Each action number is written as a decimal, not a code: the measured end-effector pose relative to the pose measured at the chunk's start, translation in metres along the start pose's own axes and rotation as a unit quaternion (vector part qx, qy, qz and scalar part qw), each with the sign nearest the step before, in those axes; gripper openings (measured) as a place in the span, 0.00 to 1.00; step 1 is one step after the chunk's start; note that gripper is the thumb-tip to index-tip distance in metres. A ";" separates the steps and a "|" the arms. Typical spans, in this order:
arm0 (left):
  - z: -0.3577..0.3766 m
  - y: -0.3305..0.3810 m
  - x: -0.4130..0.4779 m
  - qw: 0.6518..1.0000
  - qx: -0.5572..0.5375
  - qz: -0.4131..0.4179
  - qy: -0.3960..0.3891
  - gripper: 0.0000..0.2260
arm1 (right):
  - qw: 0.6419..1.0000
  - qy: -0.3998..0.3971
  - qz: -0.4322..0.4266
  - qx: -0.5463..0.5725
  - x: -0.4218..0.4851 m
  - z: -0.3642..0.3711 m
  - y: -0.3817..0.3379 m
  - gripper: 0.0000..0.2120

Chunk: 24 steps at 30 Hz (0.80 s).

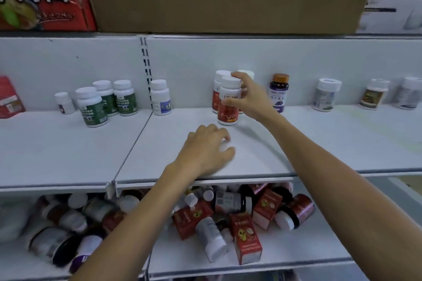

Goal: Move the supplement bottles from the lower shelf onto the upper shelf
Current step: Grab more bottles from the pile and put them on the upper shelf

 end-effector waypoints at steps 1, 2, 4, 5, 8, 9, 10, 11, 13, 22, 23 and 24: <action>-0.001 0.000 0.000 1.000 0.002 -0.002 0.003 0.16 | 1.000 0.002 -0.007 0.003 -0.001 0.000 -0.001 0.31; -0.001 -0.001 0.000 1.000 0.003 -0.002 0.006 0.16 | 1.000 0.002 -0.013 0.006 -0.001 0.001 -0.003 0.31; -0.001 0.000 -0.001 1.000 0.007 0.000 0.009 0.16 | 1.000 0.001 -0.017 0.012 -0.001 0.005 -0.002 0.31; -0.001 0.000 -0.002 1.000 0.010 0.001 0.010 0.16 | 1.000 0.004 -0.015 0.014 0.000 0.007 -0.001 0.31; -0.003 0.002 -0.005 0.999 0.030 -0.001 0.023 0.15 | 1.000 0.016 -0.012 0.009 0.001 0.009 0.002 0.31; -0.005 0.002 -0.006 0.999 0.036 -0.005 0.031 0.14 | 1.000 0.018 -0.012 0.009 0.001 0.009 0.002 0.31; -0.007 0.001 -0.007 0.998 0.039 -0.012 0.039 0.14 | 1.000 0.019 -0.012 0.012 -0.001 0.009 0.002 0.31; -0.010 0.000 -0.009 0.998 0.039 -0.021 0.048 0.14 | 1.000 0.022 -0.009 0.015 -0.002 0.008 0.002 0.31; -0.016 -0.001 -0.014 0.997 0.033 -0.038 0.063 0.13 | 1.000 0.025 -0.006 0.014 -0.006 0.006 0.002 0.33; -0.048 -0.001 -0.049 0.996 0.021 -0.030 0.086 0.14 | 0.997 0.072 -0.032 -0.024 -0.038 -0.012 -0.009 0.44; -0.053 -0.003 -0.055 0.995 0.019 -0.029 0.091 0.14 | 0.995 0.083 -0.042 -0.033 -0.043 -0.014 -0.016 0.42; -0.058 -0.006 -0.062 0.995 0.016 -0.028 0.095 0.14 | 0.993 0.094 -0.050 -0.042 -0.048 -0.016 -0.024 0.41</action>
Point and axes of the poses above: each hand's wrist, its own x-axis towards the middle knuckle, its own z-axis out of the palm, y = z × x, the point moved 9 cm from there along x, towards the middle knuckle, and after that the axes turned 9 degrees about y, right-handed, at the moved point
